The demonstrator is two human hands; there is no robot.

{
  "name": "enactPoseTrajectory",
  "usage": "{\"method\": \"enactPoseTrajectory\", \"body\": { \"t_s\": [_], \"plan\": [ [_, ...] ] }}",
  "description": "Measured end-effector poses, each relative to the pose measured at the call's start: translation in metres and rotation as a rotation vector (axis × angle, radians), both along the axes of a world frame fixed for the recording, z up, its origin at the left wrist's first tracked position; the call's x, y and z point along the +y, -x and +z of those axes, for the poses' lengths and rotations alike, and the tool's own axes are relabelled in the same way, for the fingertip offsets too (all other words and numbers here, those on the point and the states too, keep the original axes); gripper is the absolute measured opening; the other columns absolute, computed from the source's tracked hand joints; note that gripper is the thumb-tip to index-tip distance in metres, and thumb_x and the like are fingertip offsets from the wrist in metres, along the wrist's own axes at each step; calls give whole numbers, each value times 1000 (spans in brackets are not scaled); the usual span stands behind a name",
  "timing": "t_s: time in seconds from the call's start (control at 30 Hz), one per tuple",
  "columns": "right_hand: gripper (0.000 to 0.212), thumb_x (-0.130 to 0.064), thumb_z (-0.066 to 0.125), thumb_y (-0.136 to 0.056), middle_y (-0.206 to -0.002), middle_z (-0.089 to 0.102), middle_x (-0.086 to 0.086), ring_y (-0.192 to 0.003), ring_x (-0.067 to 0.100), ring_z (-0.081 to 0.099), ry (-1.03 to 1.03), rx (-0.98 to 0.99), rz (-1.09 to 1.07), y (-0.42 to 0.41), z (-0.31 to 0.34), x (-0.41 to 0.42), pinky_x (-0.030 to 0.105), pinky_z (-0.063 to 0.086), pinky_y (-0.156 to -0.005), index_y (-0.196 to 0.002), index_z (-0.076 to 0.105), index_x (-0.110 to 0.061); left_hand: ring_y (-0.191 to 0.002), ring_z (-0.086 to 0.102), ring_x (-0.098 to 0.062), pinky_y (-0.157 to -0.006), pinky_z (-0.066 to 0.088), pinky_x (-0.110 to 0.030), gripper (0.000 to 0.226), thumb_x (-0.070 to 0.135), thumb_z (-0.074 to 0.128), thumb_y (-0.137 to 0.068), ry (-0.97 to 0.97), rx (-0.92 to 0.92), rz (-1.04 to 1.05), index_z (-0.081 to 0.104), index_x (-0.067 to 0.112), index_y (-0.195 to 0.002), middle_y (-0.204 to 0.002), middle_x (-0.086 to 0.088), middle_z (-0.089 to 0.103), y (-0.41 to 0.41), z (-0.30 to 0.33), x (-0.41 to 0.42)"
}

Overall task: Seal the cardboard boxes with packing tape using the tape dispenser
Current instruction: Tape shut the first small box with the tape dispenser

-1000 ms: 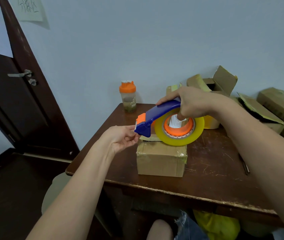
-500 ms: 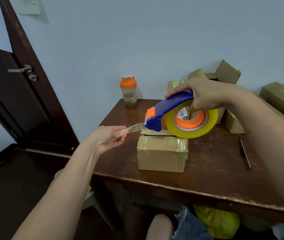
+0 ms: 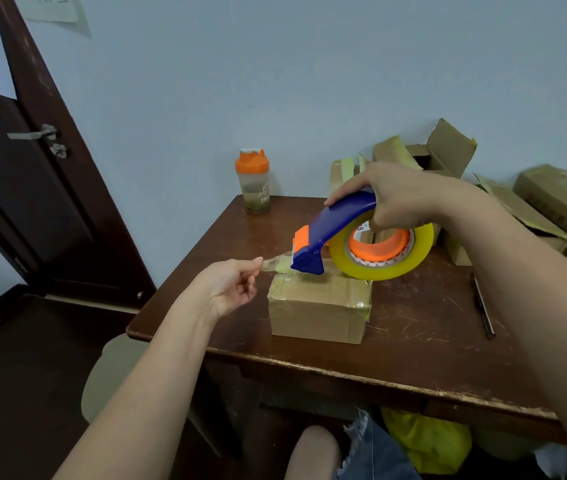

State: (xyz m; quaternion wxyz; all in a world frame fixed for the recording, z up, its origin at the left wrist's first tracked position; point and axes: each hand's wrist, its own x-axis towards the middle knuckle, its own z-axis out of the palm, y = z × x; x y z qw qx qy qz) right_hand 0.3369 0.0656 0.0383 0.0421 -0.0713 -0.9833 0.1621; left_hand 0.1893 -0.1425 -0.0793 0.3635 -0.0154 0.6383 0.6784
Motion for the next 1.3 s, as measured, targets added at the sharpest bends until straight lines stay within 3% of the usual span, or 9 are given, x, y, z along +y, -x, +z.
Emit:
{"method": "enactPoseTrajectory", "body": {
  "t_s": [0.23, 0.37, 0.53, 0.8, 0.97, 1.07, 1.13, 1.23, 1.3],
  "plan": [
    [66, 6, 58, -75, -112, 63, -4, -78, 23, 60, -65, -22, -3, 6, 4, -6, 35, 50, -61, -119, 63, -42, -64, 49, -8, -53, 46, -19, 3, 4, 67, -88, -22, 151, 84, 69, 3, -90, -78, -4, 61, -3, -1, 5],
    [64, 7, 58, -77, -91, 56, -11, -69, 11, 52, -104, -15, -29, 4, 13, -13, 23, 38, -53, -122, 63, -38, -64, 53, -9, -57, 48, -20, 8, 2, 64, -90, -36, 161, 82, 71, 3, -93, -75, -3, 65, -3, -3, 7],
    [63, 4, 59, -77, -110, 61, -5, -74, 13, 55, -102, -68, -29, 4, 6, -15, 22, 40, -55, -123, 62, -40, -81, 70, -17, -72, 57, -26, 15, -2, 58, -93, -76, 145, 90, 69, 3, -103, -94, -13, 73, -5, -9, 10],
    [65, 9, 54, -78, -83, 38, -17, -72, 10, 47, -124, -58, -62, 4, -3, -20, 20, 33, -53, -125, 61, -36, -87, 74, -19, -71, 59, -24, 19, -4, 58, -93, -183, 200, 189, 67, 10, -103, -110, -17, 68, -11, -16, 15],
    [63, 7, 58, -77, -86, 42, -21, -74, 9, 49, -117, -49, -63, 6, -4, -15, 20, 34, -54, -124, 62, -36, -91, 70, -16, -77, 59, -26, 20, -4, 54, -96, -295, 283, 241, 65, 8, -107, -97, -7, 59, -17, -17, 20],
    [63, 5, 62, -77, -97, 55, -11, -74, 11, 52, -93, -44, -76, 4, -5, -11, 21, 35, -54, -124, 62, -37, -99, 69, -21, -86, 58, -33, 16, 2, 52, -98, -245, 400, 230, 63, 13, -104, -113, -8, 59, -19, -19, 24],
    [62, 4, 63, -77, -106, 58, -6, -75, 10, 53, -73, -42, -84, 3, -5, -8, 21, 37, -55, -123, 62, -38, -92, 72, -20, -84, 59, -32, 15, 5, 49, -100, -186, 460, 189, 60, 15, -104, -115, -8, 59, -20, -21, 26],
    [62, 3, 62, -78, -117, 61, -5, -79, 10, 56, -54, -46, -93, 1, -2, -6, 21, 41, -58, -123, 62, -40, -74, 71, -5, -79, 58, -26, 15, 7, 44, -102, -117, 511, 161, 56, 12, -108, -98, -3, 57, -23, -23, 28],
    [61, 3, 59, -78, -115, 61, -6, -78, 10, 56, -44, -36, -115, 0, 2, -8, 21, 41, -57, -122, 64, -39, -79, 72, -9, -80, 57, -29, 14, 9, 45, -102, -74, 547, 182, 56, 14, -108, -96, -3, 57, -24, -26, 30]
  ]
}}
